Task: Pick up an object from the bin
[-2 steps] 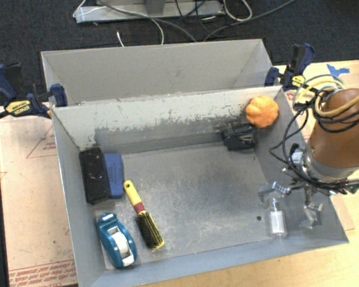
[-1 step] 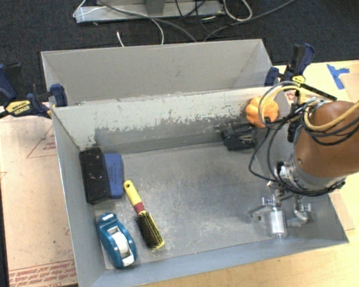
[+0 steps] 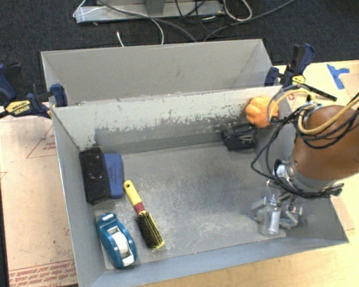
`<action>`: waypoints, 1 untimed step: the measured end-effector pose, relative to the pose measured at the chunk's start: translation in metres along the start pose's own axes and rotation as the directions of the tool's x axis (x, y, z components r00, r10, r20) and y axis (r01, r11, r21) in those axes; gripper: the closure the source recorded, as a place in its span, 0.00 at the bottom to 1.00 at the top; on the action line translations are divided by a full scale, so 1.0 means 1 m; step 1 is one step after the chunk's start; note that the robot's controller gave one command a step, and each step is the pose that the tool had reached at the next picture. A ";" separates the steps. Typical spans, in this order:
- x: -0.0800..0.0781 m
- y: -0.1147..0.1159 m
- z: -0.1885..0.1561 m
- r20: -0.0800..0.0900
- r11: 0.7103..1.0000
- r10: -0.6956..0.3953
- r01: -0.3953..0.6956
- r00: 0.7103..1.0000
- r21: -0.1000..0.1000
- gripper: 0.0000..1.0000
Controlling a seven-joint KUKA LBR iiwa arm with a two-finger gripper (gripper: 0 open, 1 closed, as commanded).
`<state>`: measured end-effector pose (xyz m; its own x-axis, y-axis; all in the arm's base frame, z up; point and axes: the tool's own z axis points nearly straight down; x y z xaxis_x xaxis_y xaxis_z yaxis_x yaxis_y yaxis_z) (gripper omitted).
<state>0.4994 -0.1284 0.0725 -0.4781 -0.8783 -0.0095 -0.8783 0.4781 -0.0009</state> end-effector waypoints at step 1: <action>0.000 0.000 0.000 0.000 1.000 0.000 0.000 1.000 0.000 1.00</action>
Offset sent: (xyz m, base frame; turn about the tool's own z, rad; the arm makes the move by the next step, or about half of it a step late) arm 0.0000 -0.0003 0.0650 0.0000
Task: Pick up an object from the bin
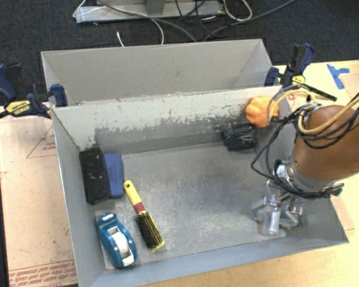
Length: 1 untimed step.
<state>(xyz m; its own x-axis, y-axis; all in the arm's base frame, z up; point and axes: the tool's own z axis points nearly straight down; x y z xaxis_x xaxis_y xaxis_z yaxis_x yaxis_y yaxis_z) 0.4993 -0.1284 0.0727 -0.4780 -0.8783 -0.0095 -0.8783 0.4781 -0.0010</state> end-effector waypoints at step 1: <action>0.001 0.002 -0.023 -0.002 1.000 0.002 -0.002 1.000 -0.008 1.00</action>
Offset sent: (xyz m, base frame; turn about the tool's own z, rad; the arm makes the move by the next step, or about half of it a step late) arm -0.0023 0.0004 0.0341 0.0004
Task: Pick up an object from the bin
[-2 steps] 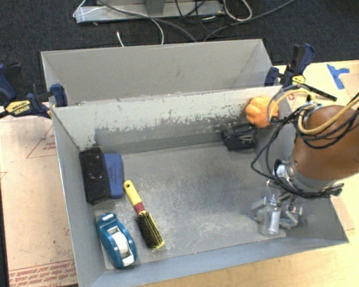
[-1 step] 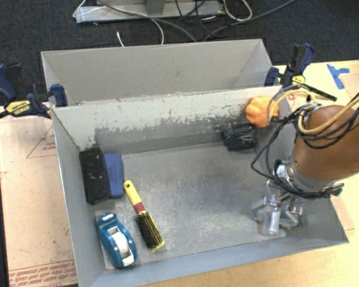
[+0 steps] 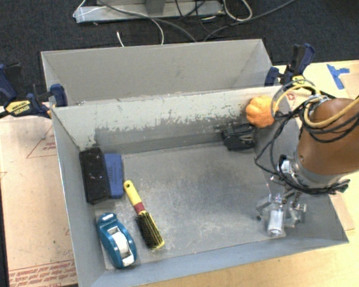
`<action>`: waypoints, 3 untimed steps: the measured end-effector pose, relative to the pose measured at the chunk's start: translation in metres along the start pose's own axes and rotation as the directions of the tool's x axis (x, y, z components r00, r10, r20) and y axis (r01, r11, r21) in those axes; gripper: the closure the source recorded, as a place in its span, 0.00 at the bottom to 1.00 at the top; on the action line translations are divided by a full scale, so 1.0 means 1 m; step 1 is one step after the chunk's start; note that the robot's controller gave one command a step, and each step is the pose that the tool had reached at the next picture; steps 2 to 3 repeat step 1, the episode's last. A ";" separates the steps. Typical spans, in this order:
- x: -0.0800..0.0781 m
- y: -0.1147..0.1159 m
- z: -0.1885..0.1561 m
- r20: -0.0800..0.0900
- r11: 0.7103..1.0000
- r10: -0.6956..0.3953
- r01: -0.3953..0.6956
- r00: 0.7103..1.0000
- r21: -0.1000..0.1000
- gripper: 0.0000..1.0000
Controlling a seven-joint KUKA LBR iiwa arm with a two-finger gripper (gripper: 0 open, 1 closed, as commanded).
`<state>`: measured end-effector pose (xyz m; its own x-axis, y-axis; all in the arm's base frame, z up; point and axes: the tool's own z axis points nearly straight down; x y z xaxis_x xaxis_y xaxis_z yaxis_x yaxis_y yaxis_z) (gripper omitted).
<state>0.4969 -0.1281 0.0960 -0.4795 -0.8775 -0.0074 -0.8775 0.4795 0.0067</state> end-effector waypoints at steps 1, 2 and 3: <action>0.000 -0.001 -0.042 0.000 1.000 0.003 -0.003 1.000 0.005 1.00; 0.000 -0.001 -0.042 0.000 1.000 0.003 -0.003 1.000 0.005 1.00; 0.000 -0.001 -0.042 0.000 1.000 0.003 -0.003 1.000 0.005 1.00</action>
Offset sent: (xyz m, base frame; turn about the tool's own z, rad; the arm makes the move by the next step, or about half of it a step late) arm 0.0011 -0.0008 0.0887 0.0018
